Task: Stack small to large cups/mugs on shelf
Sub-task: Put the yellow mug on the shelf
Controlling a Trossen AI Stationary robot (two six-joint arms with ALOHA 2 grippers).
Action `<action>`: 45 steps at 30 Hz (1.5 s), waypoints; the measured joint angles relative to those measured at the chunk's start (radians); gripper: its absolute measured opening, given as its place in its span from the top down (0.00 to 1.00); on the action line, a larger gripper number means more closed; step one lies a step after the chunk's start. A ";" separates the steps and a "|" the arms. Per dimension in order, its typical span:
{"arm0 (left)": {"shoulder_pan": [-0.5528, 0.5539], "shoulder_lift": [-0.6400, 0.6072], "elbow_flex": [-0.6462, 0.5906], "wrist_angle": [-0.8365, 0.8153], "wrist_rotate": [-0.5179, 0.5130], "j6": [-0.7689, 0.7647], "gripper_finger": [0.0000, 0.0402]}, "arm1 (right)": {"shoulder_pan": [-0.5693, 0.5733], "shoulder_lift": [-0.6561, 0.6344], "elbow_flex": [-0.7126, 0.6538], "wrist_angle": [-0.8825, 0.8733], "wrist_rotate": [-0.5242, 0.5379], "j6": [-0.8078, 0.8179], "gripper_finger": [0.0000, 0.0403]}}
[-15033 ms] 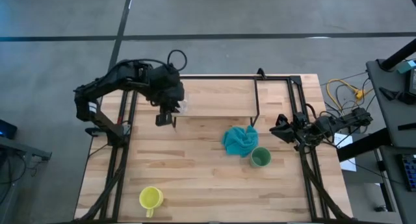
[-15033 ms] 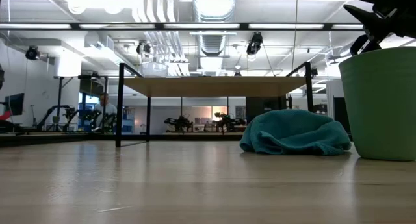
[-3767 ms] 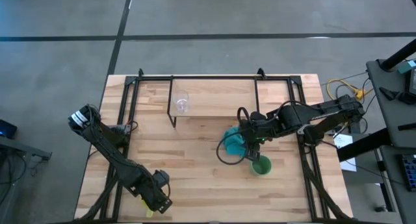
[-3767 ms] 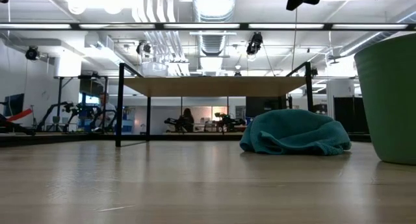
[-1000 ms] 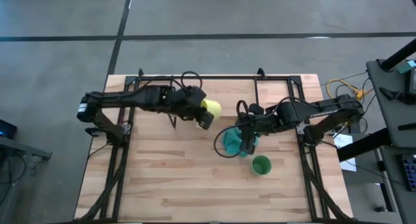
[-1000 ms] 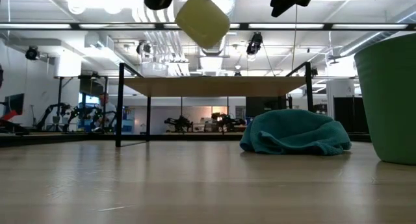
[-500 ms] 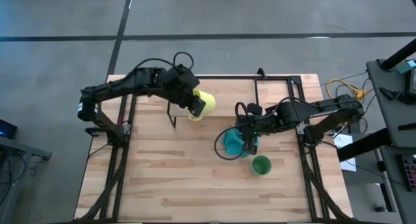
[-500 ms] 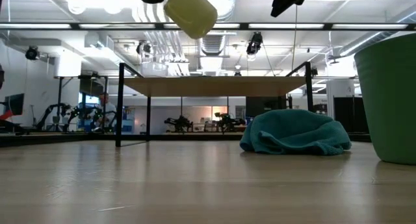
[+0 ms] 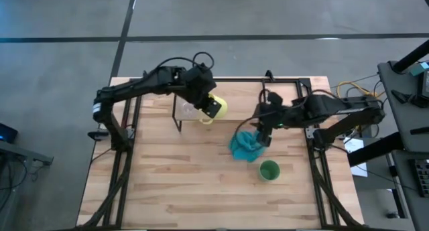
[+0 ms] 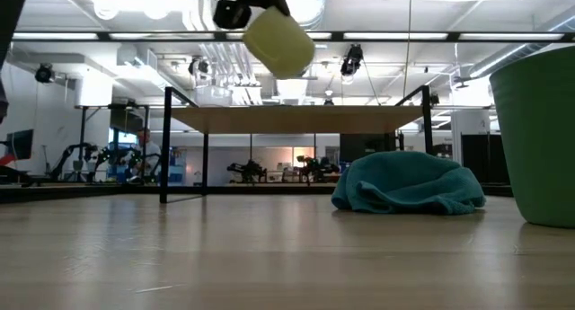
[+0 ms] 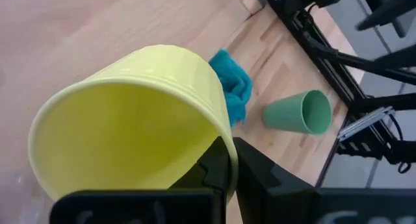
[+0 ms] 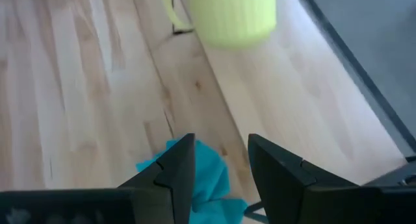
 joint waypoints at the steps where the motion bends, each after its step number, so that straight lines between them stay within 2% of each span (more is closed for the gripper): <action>1: 0.005 0.019 0.020 0.000 0.002 0.003 1.00 | 0.000 -0.013 0.000 -0.001 0.001 0.007 0.66; 6: 0.036 0.094 0.118 -0.031 0.011 0.007 1.00 | 0.000 -0.048 0.000 0.004 0.002 0.017 0.66; 11: 0.053 0.134 0.209 -0.193 0.011 0.023 1.00 | 0.000 -0.051 0.000 0.003 0.001 0.019 0.66; 28: 0.053 0.160 0.209 -0.270 0.011 0.032 1.00 | 0.000 0.013 -0.003 -0.028 0.001 -0.011 0.66; 45: 0.053 0.192 0.207 -0.199 0.009 0.051 1.00 | 0.000 0.012 -0.003 -0.032 0.000 -0.011 0.66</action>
